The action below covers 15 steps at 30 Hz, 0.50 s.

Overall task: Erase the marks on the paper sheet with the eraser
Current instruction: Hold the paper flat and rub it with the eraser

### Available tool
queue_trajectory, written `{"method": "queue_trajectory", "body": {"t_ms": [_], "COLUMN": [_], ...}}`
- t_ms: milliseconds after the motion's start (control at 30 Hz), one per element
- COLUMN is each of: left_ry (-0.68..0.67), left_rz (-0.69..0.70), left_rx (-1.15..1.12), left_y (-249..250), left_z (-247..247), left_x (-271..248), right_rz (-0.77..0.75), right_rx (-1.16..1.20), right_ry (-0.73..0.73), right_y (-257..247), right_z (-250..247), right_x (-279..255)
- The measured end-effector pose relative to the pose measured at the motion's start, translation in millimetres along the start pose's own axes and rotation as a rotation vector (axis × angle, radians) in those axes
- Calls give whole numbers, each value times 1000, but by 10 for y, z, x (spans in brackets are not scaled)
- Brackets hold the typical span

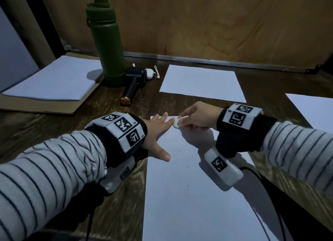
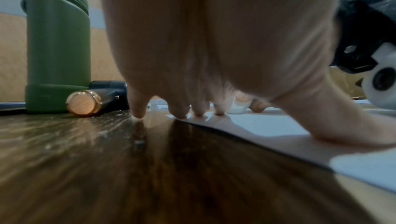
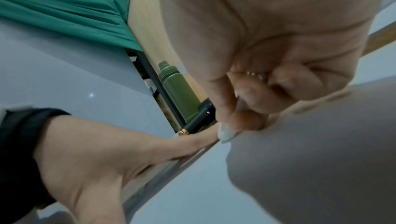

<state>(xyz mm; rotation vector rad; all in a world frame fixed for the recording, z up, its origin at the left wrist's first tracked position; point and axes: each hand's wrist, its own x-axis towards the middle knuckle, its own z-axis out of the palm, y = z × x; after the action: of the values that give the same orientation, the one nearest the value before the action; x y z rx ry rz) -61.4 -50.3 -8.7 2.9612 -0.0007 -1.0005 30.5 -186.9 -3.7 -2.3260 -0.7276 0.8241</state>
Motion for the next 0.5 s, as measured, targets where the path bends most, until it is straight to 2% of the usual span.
{"method": "queue_trajectory", "body": {"t_ms": [100, 233, 300, 400, 500], "left_ry": [-2, 1, 5, 12, 19], "left_rz": [-6, -12, -14, -16, -21], "left_rx": [15, 24, 21, 18, 22], "left_y": [-5, -5, -6, 22, 40], "left_z": [5, 13, 7, 8, 8], "left_x": [17, 36, 25, 1, -4], "right_rz": [-16, -34, -30, -24, -98], "right_rx": [-151, -240, -219, -142, -197], "right_ry": [-85, -313, -271, -67, -86], "right_y": [56, 115, 58, 7, 72], "right_z": [33, 109, 111, 98, 158], "right_x": [-192, -517, -469, -293, -369]}}
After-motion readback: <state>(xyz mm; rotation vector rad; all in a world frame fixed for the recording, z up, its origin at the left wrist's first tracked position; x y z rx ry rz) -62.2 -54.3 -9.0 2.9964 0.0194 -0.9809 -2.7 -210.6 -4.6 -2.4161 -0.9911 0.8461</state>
